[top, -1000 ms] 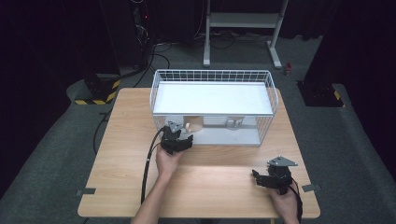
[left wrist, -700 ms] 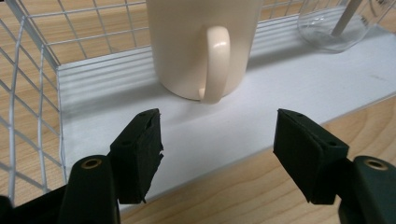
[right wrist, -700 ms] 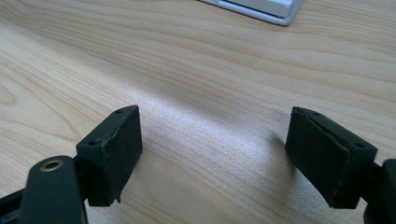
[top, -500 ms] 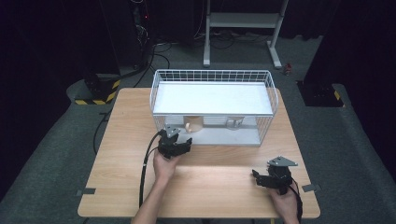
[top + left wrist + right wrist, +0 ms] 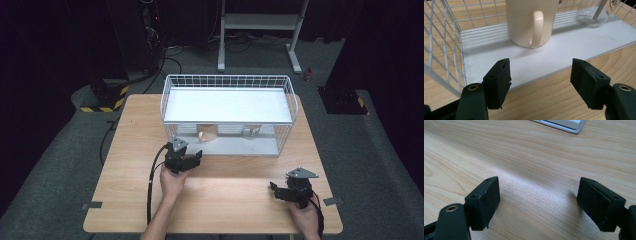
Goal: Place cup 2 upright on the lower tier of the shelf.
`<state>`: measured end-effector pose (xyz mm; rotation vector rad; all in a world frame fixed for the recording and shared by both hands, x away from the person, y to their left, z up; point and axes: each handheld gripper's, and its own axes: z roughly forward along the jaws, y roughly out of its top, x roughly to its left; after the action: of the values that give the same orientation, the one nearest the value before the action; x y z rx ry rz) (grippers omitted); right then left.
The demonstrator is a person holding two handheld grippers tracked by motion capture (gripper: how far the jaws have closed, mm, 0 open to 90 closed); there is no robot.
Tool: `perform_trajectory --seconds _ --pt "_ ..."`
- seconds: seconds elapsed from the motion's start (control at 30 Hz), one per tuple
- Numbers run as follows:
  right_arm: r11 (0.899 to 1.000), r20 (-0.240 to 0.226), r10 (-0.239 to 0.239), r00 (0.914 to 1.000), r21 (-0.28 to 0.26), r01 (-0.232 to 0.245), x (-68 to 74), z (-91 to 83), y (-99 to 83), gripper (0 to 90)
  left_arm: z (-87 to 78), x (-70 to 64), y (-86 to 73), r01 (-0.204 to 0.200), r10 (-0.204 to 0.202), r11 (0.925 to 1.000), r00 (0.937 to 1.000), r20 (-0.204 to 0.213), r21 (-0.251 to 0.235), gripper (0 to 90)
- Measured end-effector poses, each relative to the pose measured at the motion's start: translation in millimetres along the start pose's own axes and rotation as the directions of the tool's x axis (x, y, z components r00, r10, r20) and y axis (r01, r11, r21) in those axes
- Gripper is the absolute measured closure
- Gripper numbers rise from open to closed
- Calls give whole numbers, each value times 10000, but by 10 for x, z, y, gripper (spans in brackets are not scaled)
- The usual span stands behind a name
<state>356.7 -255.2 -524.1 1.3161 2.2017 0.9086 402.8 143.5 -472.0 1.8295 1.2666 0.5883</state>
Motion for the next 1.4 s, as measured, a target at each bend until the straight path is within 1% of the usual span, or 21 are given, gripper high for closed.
perform_trajectory --seconds 0.17,0.27,0.33,0.43,0.57,0.7,0.83,1.0,1.1,1.17,1.33,1.4 --pt "10000 1 -4 10000 -2 4 0 0 0 187 -57 25 -20 228 -228 9997 9997 39 -111 327" --pt "10000 1 0 10000 1 0 0 0 0 187 -84 34 -27 120 -119 9999 9999 25 -101 326" --pt "10000 1 -1 10000 0 1 0 0 0 186 -102 40 -34 117 -117 9998 9999 28 -150 326" --pt "10000 1 -2 10000 1 2 1 0 0 187 -125 42 -54 247 -246 9995 9997 67 -205 326" --pt "10000 1 -3 10000 1 3 0 0 0 187 -158 63 -75 175 -176 9995 9998 -16 -246 326" --pt "10000 8 -32 10000 -10 32 -1 -1 -1 187 -206 86 -97 310 -308 9990 9995 46 -337 324" --pt "10000 5 -30 10000 -10 30 -1 -1 -1 186 -252 104 -120 214 -215 9990 9998 -19 -382 322" --pt "10000 6 -35 10000 -10 35 -1 -1 -1 187 -307 135 -161 455 -455 9980 9990 18 -443 319" --pt "10000 5 -33 10000 -11 33 -1 -1 -1 187 -337 152 -179 413 -416 9984 9991 -55 -389 318" --pt "10000 6 -31 10000 -10 31 -1 0 -1 187 -358 171 -192 425 -430 9979 9990 -88 -484 317" --pt "10000 6 -30 10000 -10 30 -1 -1 -1 187 -402 188 -234 465 -472 9981 9988 -161 -407 317" --pt "10000 7 -33 10000 -9 33 -1 -1 -1 186 -423 198 -244 418 -427 9982 9989 -204 -423 317"
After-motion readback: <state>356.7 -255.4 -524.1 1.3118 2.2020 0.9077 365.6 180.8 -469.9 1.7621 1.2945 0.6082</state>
